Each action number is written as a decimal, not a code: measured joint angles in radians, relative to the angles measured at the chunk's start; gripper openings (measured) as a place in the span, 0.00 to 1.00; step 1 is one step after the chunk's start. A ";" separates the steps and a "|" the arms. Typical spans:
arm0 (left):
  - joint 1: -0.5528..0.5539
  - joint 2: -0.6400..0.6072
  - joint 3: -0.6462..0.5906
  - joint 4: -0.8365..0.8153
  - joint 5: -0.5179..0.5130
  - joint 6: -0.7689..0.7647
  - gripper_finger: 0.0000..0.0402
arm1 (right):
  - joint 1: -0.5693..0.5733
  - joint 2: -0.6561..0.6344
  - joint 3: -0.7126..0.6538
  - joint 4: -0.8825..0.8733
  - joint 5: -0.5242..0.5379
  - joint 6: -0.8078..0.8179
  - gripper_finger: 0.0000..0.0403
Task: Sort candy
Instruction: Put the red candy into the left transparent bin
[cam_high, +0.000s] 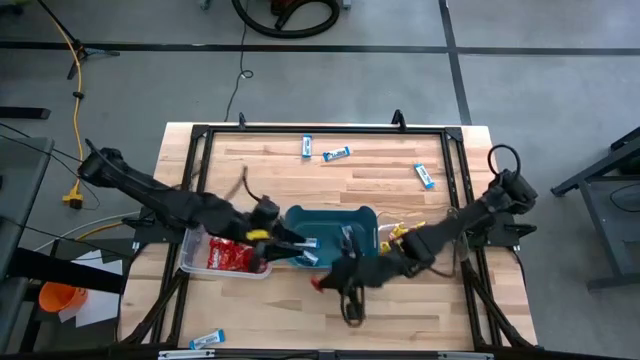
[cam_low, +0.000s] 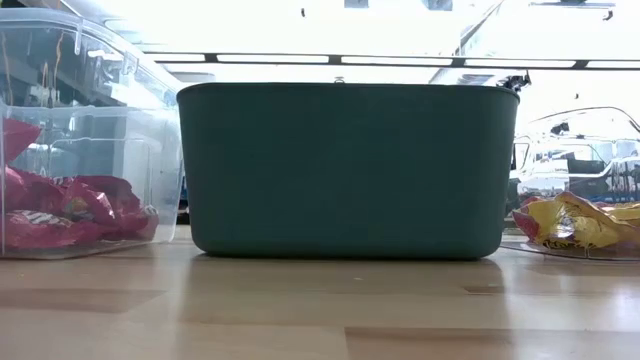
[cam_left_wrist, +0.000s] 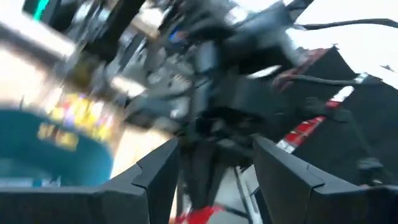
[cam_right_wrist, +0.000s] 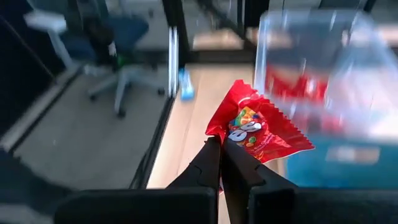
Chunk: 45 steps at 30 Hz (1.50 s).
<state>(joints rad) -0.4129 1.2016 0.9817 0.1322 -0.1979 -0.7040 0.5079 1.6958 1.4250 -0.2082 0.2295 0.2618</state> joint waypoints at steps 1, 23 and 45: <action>-0.001 -0.021 0.011 0.001 0.000 0.040 0.47 | -0.020 0.002 0.001 0.041 -0.012 -0.022 0.00; 0.000 -0.278 0.040 -0.049 -0.424 0.392 0.47 | -0.290 0.236 0.001 0.667 -0.123 -0.102 0.00; 0.000 -0.272 0.039 -0.059 -0.440 0.392 0.47 | -0.340 0.463 0.158 0.804 -0.267 0.044 0.00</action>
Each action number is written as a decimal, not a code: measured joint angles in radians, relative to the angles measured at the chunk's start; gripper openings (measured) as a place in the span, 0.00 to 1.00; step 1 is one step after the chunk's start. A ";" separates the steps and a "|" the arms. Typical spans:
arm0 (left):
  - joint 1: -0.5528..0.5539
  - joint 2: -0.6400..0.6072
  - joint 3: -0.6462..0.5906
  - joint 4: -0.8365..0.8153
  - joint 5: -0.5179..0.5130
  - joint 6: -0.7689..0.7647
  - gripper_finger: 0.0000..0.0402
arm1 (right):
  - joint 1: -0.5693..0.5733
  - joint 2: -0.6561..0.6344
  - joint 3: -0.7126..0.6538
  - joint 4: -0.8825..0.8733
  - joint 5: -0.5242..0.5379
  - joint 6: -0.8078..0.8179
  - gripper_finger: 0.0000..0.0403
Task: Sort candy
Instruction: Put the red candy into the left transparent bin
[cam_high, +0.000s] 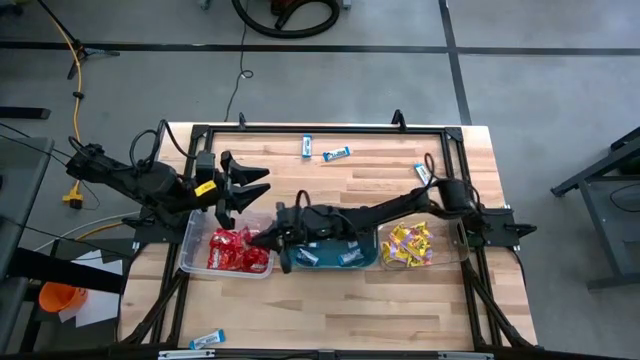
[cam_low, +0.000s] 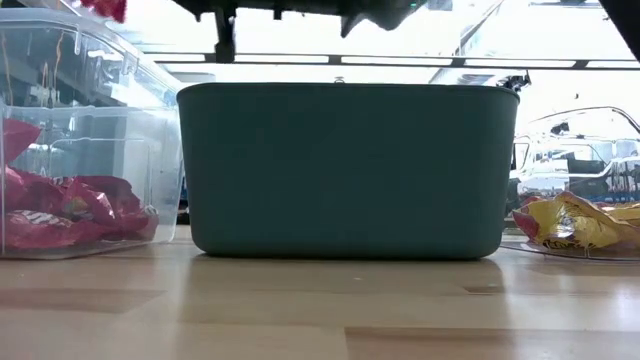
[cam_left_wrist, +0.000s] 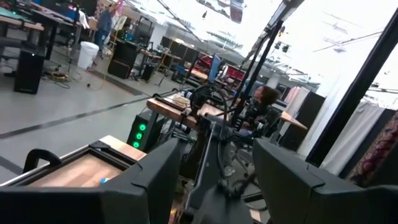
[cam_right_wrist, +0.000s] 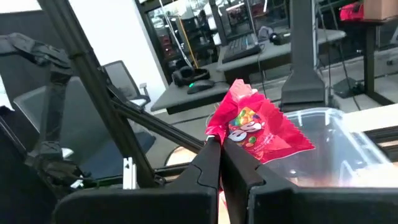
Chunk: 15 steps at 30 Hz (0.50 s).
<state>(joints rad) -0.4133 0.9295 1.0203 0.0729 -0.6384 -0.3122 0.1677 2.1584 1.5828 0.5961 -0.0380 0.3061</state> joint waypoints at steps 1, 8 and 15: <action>0.000 0.000 0.000 0.001 0.000 0.000 0.47 | 0.000 0.021 0.029 -0.012 0.000 0.000 0.00; 0.000 0.000 0.000 0.001 0.000 -0.024 0.47 | -0.005 0.109 0.176 -0.101 0.004 0.000 0.00; 0.000 0.000 0.000 0.000 0.000 -0.026 0.47 | -0.010 0.118 0.212 -0.241 0.010 0.036 0.01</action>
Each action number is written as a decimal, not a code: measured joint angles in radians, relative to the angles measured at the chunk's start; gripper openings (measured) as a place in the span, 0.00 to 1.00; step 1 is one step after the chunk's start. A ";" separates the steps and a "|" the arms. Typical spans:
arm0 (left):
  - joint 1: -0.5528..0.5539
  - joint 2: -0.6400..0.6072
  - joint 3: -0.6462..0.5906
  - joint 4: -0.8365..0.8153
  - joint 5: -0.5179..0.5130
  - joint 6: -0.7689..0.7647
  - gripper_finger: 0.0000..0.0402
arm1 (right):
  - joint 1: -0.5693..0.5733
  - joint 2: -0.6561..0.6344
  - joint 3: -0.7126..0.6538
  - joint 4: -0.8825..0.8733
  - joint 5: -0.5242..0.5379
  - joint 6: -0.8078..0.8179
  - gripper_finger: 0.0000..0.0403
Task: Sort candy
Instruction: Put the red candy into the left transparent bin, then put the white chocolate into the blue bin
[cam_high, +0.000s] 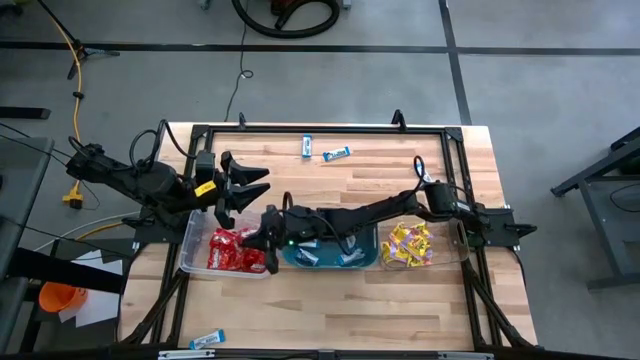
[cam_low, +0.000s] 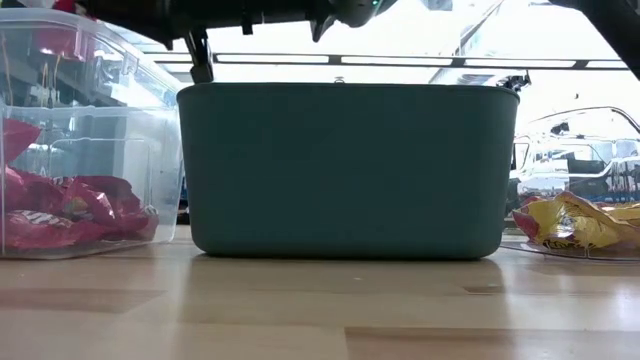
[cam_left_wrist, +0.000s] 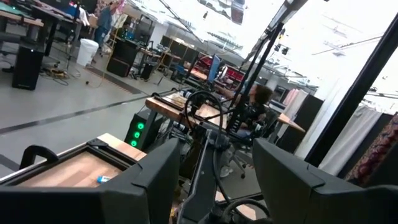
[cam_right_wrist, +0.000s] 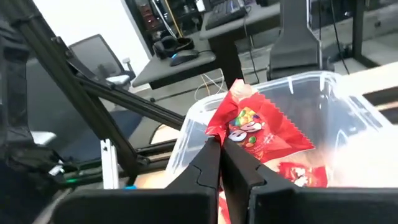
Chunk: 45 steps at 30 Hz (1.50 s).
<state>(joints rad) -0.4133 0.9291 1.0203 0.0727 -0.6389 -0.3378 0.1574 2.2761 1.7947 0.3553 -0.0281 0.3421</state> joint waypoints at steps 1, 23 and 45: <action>0.000 0.000 0.000 0.000 -0.001 0.000 0.47 | 0.000 0.000 0.000 0.000 -0.006 0.022 0.01; 0.000 0.000 0.001 -0.001 -0.001 0.009 0.47 | -0.006 -0.031 0.000 -0.104 -0.107 0.064 0.69; 0.000 0.000 0.001 -0.095 0.083 0.036 0.47 | -0.055 -0.369 -0.018 -1.280 0.058 -0.200 0.69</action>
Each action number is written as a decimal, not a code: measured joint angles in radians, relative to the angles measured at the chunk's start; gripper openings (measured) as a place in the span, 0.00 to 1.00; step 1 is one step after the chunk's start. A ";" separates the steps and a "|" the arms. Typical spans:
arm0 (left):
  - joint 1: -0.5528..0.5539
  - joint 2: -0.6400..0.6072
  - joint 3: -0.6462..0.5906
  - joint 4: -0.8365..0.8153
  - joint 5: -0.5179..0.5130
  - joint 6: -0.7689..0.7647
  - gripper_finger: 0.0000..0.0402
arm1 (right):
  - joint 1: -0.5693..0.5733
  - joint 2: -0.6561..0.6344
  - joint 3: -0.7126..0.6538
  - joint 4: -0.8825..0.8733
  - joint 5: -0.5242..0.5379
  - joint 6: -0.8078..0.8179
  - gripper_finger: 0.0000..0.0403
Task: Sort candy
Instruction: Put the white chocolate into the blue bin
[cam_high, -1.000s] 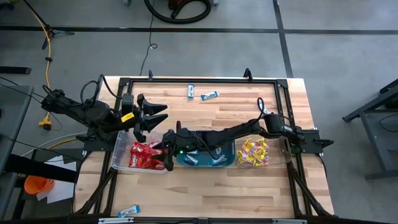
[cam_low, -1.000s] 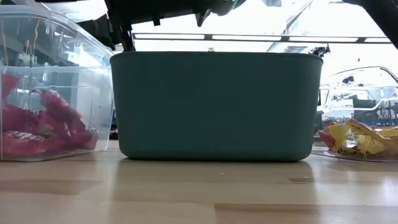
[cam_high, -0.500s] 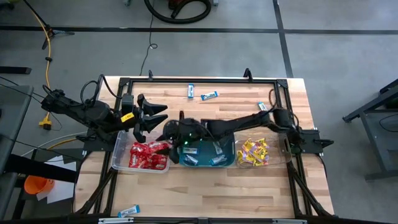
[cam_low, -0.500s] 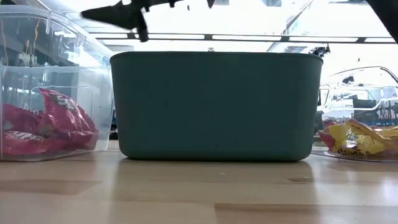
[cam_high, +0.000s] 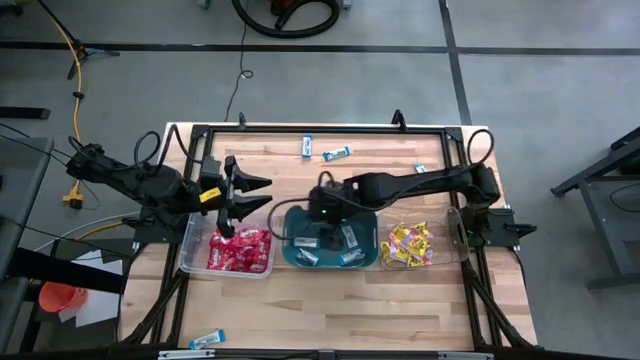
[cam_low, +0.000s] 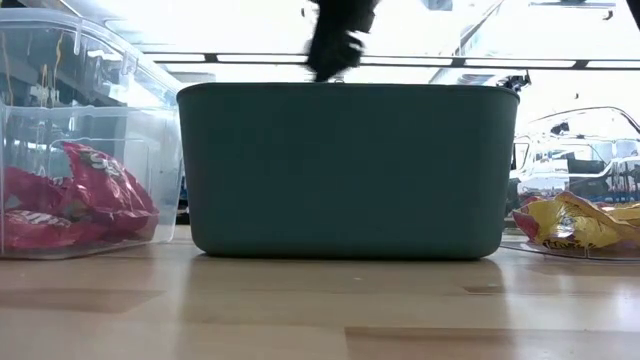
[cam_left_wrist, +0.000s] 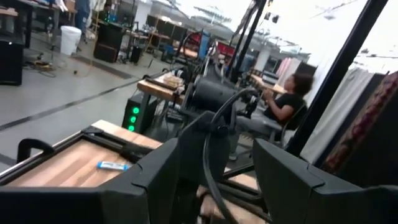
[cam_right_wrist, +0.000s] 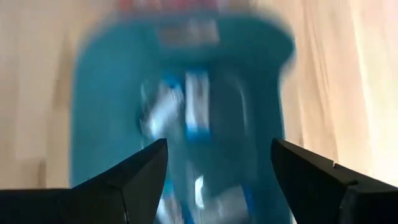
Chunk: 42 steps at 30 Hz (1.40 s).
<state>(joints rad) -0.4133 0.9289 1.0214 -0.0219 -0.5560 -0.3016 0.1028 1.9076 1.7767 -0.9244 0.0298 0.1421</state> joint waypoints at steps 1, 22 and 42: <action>0.000 0.000 0.000 -0.011 0.000 -0.001 0.47 | 0.003 -0.016 -0.016 -0.047 0.004 0.015 0.69; 0.024 0.046 0.000 -0.022 -0.189 -0.034 0.47 | 0.235 -0.856 -0.859 -0.055 0.396 1.116 0.69; 0.100 0.286 0.000 0.044 -0.213 -0.369 0.47 | -0.751 -0.834 -1.117 0.063 0.134 0.519 0.69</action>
<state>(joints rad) -0.3129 1.2152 1.0210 0.0217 -0.7686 -0.6706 -0.6481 1.0738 0.6600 -0.8615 0.1635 0.6612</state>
